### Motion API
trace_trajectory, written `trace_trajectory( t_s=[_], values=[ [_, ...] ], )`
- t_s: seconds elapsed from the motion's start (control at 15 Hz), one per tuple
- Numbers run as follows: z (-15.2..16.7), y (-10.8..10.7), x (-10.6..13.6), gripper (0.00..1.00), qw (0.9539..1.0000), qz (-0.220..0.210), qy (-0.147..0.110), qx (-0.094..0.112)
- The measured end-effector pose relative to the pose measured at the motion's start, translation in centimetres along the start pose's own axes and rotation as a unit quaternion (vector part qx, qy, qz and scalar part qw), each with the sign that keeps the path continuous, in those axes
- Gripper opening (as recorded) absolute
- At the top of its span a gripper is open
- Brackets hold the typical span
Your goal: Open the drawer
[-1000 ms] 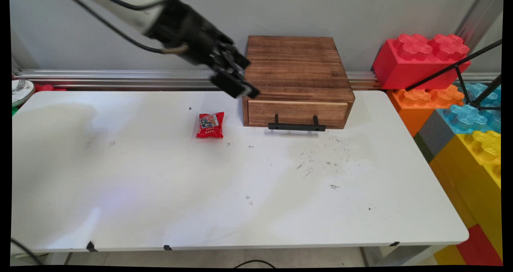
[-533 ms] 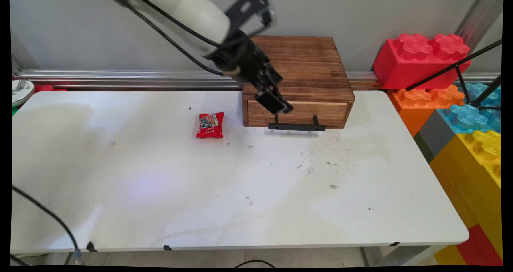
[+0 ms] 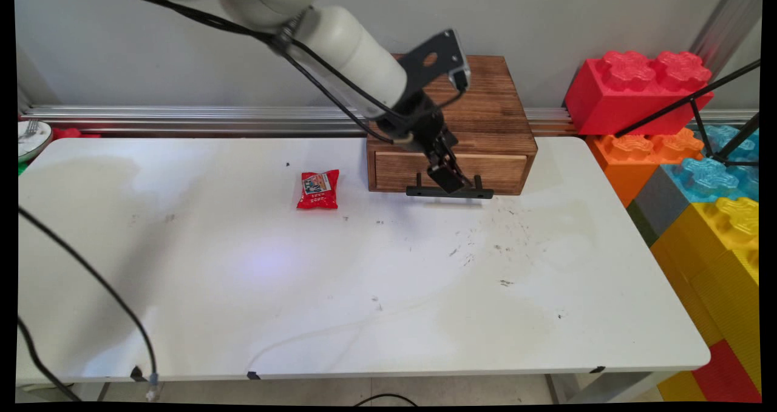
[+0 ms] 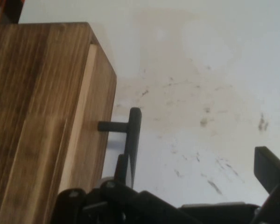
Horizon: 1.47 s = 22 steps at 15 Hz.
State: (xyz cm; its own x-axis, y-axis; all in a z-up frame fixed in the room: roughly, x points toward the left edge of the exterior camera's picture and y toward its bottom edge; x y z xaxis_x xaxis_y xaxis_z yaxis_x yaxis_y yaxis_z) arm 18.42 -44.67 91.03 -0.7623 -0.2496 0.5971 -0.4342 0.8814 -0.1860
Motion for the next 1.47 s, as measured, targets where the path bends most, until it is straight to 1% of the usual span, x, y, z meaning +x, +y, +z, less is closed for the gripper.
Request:
trace_trajectory(
  t_s=[0.33,0.6,0.93,1.47],
  values=[
    [4.6,-0.7,-0.6,1.00,0.9996,0.026,-0.009,0.001],
    [7.4,-1.2,-1.4,1.00,0.9990,0.041,-0.015,0.000],
    [9.7,-1.9,-2.4,1.00,0.9984,0.052,-0.022,-0.001],
    [12.0,-2.6,-4.0,1.00,0.9977,0.063,-0.026,-0.006]
  ],
)
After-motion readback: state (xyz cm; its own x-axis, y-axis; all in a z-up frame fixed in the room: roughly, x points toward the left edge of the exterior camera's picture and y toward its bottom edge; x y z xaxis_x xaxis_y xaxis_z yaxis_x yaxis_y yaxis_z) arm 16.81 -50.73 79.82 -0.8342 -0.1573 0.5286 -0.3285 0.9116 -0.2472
